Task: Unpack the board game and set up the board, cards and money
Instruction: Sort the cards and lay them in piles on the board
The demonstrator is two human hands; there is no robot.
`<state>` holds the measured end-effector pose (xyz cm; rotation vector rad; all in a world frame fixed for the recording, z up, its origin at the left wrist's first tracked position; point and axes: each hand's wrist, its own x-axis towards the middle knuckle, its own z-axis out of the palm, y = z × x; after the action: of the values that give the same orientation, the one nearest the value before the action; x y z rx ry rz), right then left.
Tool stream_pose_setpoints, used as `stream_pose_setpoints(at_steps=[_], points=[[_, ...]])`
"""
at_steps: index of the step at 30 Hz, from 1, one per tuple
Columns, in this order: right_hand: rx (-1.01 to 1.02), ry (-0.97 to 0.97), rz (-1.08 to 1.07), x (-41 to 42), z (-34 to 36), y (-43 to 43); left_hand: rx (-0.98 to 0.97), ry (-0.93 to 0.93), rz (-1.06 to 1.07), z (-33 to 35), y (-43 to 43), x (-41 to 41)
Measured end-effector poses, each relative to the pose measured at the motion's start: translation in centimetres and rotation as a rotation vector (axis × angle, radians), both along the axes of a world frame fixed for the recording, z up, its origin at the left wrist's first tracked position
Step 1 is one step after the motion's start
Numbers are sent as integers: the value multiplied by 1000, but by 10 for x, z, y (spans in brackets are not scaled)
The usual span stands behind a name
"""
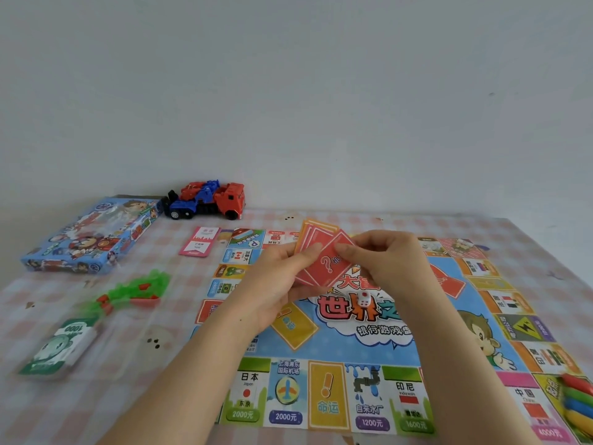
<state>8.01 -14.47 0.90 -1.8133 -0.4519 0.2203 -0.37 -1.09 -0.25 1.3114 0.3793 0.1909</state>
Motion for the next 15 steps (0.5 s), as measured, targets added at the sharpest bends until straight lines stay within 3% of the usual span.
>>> stream_pose_setpoints(at_steps=[7, 13, 15], points=[[70, 43, 18, -1, -1, 4, 113, -35, 169, -1, 1, 1], [95, 51, 11, -2, 0, 4, -59, -59, 154, 1, 0, 1], [96, 49, 24, -3, 0, 5, 13, -50, 153, 0, 0, 1]])
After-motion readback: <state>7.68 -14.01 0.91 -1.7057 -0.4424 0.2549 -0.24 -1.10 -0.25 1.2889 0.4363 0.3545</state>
